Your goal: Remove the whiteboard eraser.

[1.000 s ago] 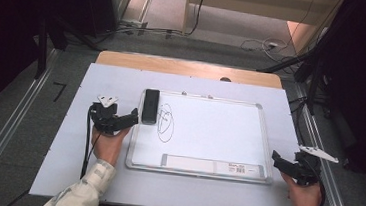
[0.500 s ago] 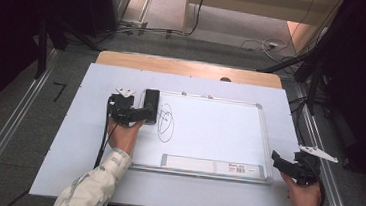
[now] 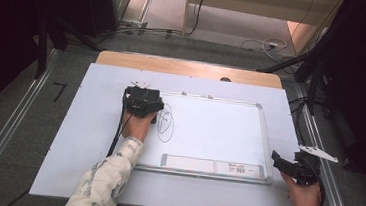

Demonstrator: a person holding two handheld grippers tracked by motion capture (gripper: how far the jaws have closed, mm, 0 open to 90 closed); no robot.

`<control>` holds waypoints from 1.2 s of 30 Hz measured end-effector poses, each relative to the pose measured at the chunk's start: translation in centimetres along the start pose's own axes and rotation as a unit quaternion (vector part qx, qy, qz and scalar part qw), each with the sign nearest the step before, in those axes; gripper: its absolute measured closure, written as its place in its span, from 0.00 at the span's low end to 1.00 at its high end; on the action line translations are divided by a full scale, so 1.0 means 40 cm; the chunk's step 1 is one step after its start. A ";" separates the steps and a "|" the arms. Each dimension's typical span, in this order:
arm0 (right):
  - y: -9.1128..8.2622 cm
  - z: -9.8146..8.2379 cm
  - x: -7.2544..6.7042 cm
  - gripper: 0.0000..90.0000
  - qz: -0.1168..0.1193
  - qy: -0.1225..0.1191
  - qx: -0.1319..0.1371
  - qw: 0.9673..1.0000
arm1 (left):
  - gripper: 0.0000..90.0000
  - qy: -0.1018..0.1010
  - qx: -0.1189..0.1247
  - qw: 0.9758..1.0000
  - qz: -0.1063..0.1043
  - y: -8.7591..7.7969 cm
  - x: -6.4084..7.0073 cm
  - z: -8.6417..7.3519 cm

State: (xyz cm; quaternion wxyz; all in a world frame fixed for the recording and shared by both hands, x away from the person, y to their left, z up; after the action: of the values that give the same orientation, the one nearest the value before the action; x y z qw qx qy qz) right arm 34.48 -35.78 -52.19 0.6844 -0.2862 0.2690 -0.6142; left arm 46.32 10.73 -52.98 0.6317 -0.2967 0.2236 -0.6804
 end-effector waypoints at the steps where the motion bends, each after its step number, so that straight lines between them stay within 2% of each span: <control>1: 0.000 0.000 0.001 0.15 0.000 0.000 0.001 1.000 | 0.18 -0.001 -0.001 1.000 0.001 0.007 0.002 0.001; 6: 0.000 0.000 0.003 0.15 0.001 0.003 0.000 1.000 | 0.23 0.001 -0.016 1.000 0.002 0.032 0.012 -0.001; 17: 0.000 0.000 0.004 0.15 0.000 0.003 -0.001 1.000 | 0.29 0.010 -0.017 0.999 0.028 0.060 0.014 0.001; 22: 0.000 0.000 0.004 0.15 0.000 0.004 0.000 1.000 | 0.34 0.005 -0.020 1.000 0.019 0.064 0.016 0.001; 31: -0.001 0.000 0.003 0.15 0.001 0.002 0.001 1.000 | 0.33 0.019 -0.015 0.999 0.045 0.068 0.025 -0.004; 33: -0.001 0.000 0.003 0.15 0.001 0.003 0.001 1.000 | 0.33 0.017 -0.013 0.999 0.046 0.068 0.026 -0.005; 34: 0.000 0.000 0.003 0.15 0.001 0.003 0.000 1.000 | 0.38 0.019 -0.013 0.999 0.047 0.067 0.025 -0.005; 36: -0.001 0.000 0.003 0.15 0.001 0.003 0.000 1.000 | 0.41 0.021 -0.011 0.999 0.045 0.065 0.025 -0.004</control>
State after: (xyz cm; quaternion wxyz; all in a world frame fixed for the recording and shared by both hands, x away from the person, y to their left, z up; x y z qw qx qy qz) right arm 34.48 -35.90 -52.17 0.6843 -0.2840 0.2709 -0.6146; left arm 48.05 9.45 -54.74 0.6537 -0.2785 0.2572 -0.6549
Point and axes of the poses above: each handheld gripper's, and its own axes: y roughly forward along the jaws, z roughly out of its top, x roughly to its right, the point moved 8 cm from there along y, roughly forward along the jaws, and after that the axes turned 3 degrees about -x, right-handed, at the moved point
